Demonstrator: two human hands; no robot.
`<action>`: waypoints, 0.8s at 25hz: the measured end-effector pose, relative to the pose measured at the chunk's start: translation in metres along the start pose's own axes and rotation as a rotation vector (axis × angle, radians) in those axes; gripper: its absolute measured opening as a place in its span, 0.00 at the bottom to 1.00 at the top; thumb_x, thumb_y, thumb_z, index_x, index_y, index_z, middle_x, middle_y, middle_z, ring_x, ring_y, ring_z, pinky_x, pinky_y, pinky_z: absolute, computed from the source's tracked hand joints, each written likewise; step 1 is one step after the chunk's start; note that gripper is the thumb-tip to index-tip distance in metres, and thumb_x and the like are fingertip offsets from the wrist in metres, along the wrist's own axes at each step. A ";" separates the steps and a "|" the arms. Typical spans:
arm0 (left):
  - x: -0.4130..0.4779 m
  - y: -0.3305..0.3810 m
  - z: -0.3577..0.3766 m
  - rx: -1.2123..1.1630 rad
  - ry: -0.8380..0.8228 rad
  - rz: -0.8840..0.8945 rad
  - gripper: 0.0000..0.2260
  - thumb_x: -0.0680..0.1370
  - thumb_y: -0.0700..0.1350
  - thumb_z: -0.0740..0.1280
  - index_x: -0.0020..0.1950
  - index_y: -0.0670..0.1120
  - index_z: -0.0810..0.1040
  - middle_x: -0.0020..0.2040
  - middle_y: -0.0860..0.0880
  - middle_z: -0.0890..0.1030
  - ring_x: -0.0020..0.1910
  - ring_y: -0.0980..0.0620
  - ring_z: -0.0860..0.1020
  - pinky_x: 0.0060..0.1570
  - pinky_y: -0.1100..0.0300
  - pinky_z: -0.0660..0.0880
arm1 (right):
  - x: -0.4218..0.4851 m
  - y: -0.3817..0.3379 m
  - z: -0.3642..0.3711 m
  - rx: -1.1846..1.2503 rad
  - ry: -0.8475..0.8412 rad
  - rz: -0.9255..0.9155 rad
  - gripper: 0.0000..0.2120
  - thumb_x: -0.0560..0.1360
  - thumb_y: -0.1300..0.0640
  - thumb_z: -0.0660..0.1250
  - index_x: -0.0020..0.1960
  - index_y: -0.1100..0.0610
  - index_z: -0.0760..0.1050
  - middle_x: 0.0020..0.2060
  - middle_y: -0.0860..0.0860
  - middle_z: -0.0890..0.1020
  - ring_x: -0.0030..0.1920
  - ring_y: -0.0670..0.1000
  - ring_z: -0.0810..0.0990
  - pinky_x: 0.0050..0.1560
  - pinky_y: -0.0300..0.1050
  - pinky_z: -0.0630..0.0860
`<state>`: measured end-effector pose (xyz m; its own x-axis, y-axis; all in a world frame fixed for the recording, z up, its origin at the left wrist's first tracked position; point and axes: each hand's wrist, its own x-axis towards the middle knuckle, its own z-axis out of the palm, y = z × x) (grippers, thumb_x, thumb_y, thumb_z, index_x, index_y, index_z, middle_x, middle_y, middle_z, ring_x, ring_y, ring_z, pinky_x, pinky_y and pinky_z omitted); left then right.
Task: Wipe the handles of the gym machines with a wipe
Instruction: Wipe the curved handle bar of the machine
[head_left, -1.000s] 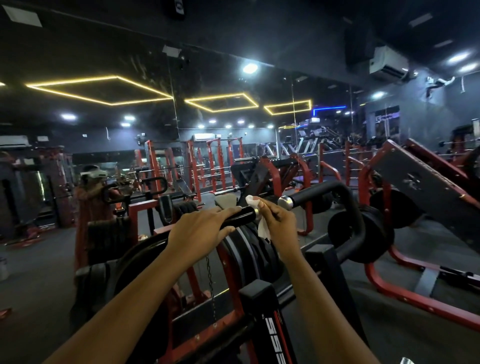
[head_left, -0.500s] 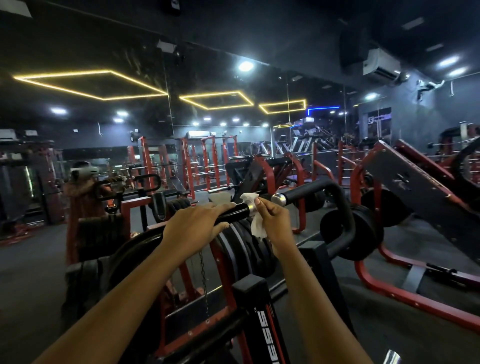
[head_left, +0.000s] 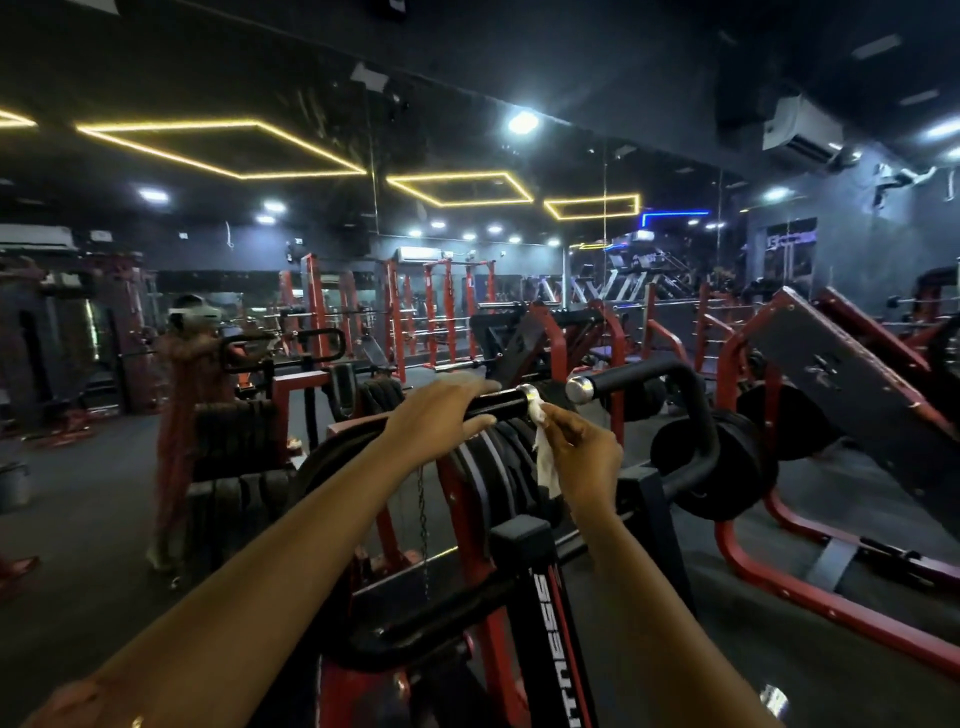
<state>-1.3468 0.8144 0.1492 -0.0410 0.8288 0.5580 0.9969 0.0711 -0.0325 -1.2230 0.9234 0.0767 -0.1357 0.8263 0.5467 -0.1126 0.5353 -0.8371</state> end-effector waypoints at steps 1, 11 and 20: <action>-0.004 0.002 -0.003 -0.026 0.013 0.011 0.22 0.78 0.50 0.63 0.71 0.48 0.66 0.66 0.46 0.73 0.63 0.49 0.71 0.61 0.57 0.68 | -0.008 -0.003 -0.004 -0.038 -0.009 -0.018 0.10 0.75 0.61 0.66 0.55 0.58 0.80 0.48 0.51 0.83 0.46 0.42 0.78 0.40 0.16 0.67; -0.127 0.025 0.023 -0.332 -0.111 0.281 0.26 0.78 0.52 0.62 0.74 0.50 0.61 0.74 0.48 0.62 0.72 0.49 0.61 0.70 0.59 0.58 | -0.132 -0.025 -0.048 -0.395 0.120 -0.062 0.09 0.75 0.57 0.67 0.54 0.57 0.81 0.46 0.50 0.84 0.44 0.44 0.81 0.49 0.31 0.75; -0.259 0.120 0.084 -0.504 -0.564 0.561 0.29 0.78 0.55 0.60 0.75 0.45 0.57 0.72 0.45 0.65 0.68 0.47 0.67 0.68 0.55 0.63 | -0.357 -0.059 -0.123 -0.772 0.425 0.194 0.08 0.71 0.65 0.70 0.49 0.60 0.83 0.45 0.55 0.85 0.45 0.42 0.81 0.44 0.22 0.71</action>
<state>-1.2222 0.6553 -0.0692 0.5597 0.8246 0.0817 0.7864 -0.5596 0.2616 -1.0473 0.6182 -0.0720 0.3090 0.8274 0.4690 0.5874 0.2218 -0.7783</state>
